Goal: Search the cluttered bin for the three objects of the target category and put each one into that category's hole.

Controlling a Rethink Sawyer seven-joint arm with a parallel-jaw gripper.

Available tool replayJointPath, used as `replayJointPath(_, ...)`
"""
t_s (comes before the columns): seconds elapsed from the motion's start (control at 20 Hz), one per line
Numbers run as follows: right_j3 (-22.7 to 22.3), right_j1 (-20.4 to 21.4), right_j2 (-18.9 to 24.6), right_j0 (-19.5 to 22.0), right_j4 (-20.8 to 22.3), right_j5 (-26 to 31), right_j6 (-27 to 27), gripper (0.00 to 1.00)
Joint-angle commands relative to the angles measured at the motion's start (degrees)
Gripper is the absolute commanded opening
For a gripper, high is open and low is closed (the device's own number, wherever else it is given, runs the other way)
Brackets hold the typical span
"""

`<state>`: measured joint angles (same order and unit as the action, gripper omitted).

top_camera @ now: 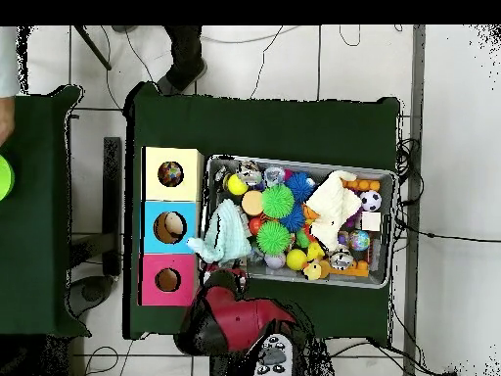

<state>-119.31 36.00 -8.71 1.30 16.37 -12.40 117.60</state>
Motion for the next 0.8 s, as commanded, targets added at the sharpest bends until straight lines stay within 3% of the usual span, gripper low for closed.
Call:
replayJointPath(0.05,-0.1,-1.7,1.3,3.3,0.2,-1.8,8.0,1.00)
replayJointPath(0.25,1.9,-1.4,4.0,9.5,5.0,-0.2,4.6,1.00)
replayJointPath(0.45,1.9,-0.6,10.1,17.0,8.3,3.8,3.1,1.00)
replayJointPath(0.65,0.6,2.8,19.8,26.2,6.6,15.8,0.3,1.00)
replayJointPath(0.8,0.3,6.5,23.6,29.5,4.4,22.9,-2.6,1.00)
